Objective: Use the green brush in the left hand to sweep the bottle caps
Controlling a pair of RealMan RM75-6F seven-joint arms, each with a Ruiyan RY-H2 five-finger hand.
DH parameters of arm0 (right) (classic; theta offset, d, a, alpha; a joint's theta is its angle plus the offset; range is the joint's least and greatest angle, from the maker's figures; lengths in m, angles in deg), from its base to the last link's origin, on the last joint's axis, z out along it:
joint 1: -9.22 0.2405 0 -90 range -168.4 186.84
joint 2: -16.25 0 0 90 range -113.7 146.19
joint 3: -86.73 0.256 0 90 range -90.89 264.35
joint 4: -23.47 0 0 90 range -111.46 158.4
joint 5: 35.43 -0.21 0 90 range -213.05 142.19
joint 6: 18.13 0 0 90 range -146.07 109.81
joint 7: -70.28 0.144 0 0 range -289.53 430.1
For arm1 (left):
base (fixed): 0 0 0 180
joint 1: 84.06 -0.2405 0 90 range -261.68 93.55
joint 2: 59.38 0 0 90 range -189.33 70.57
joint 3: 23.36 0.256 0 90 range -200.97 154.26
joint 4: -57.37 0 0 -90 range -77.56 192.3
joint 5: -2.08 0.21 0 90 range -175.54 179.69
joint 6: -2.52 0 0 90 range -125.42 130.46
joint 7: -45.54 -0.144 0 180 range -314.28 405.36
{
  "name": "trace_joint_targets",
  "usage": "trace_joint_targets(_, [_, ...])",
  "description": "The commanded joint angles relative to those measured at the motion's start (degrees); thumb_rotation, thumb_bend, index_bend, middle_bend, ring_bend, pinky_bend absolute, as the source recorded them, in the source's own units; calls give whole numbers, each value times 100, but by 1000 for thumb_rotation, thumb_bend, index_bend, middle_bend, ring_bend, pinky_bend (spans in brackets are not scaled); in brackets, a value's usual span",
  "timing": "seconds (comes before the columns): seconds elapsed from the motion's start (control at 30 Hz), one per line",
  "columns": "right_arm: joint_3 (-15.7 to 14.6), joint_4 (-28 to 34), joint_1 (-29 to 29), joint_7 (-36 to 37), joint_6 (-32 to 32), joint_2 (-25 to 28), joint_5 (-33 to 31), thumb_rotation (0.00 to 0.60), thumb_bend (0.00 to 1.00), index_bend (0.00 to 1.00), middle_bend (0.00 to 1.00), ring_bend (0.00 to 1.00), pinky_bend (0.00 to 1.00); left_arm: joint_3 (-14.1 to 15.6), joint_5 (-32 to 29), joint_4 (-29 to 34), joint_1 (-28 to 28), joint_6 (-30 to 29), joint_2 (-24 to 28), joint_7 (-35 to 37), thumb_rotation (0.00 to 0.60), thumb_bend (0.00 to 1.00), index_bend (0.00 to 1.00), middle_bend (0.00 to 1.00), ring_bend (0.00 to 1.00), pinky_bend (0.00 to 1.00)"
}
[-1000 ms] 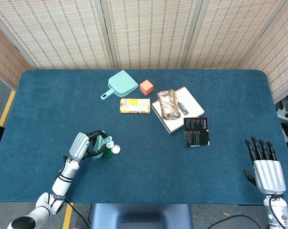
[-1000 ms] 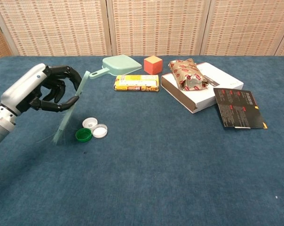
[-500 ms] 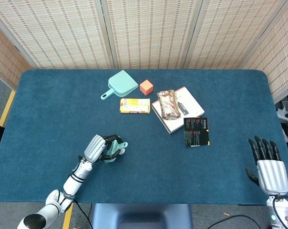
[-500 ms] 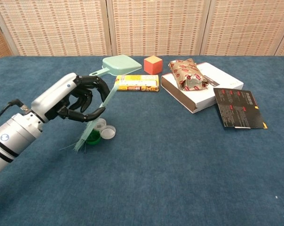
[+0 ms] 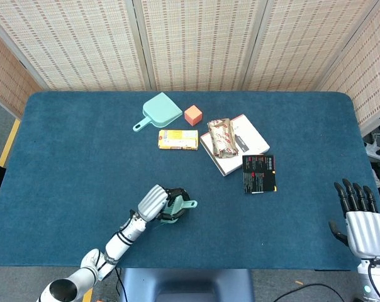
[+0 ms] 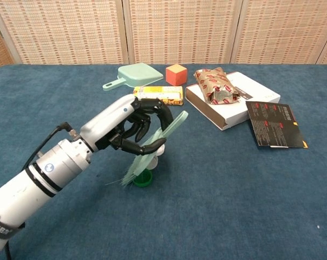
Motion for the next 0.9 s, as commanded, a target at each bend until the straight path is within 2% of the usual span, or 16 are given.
trace_joint_targets(0.03, [-9, 3, -8, 34, -13, 27, 6, 600, 224, 0, 0, 0, 0, -5, 37, 17, 79, -159, -44, -88, 600, 804, 732, 882, 738, 903])
trace_joint_targets(0.17, [-17, 6, -20, 76, -8, 61, 20, 600, 224, 0, 0, 0, 0, -47, 59, 47, 118, -513, 45, -258, 600, 804, 732, 882, 738, 903])
trace_joint_targets(0.3, [-30, 8, -29, 48, -1, 53, 46, 600, 223, 0, 0, 0, 0, -32, 73, 144, -1, -840, 390, -451, 600, 804, 732, 882, 738, 903])
trace_joint_targets(0.47, [-51, 23, -22, -23, -37, 23, 61, 600, 224, 0, 0, 0, 0, 239, 166, 59, -427, -914, 1058, -1077, 600, 802, 732, 882, 738, 903])
trace_joint_targets(0.63, [-41, 26, -6, -130, -68, -34, 34, 600, 224, 0, 0, 0, 0, 465, 149, -197, -892, -531, 1663, -2206, 600, 802, 733, 885, 738, 903])
trace_joint_targets(0.73, [-46, 19, 29, -213, -133, -88, 30, 600, 223, 0, 0, 0, 0, 536, 82, -10, -1073, -130, 1973, -2651, 600, 779, 731, 891, 738, 901])
trace_joint_targets(0.83, [-60, 10, 74, -295, -215, -145, 35, 600, 224, 0, 0, 0, 0, 548, -25, 294, -1141, 336, 2170, -3039, 600, 719, 721, 883, 737, 897])
trace_joint_targets(0.9, [-83, 10, 102, -319, -276, -167, 56, 600, 224, 0, 0, 0, 0, 525, -142, 507, -1151, 768, 2254, -3412, 600, 642, 676, 836, 719, 880])
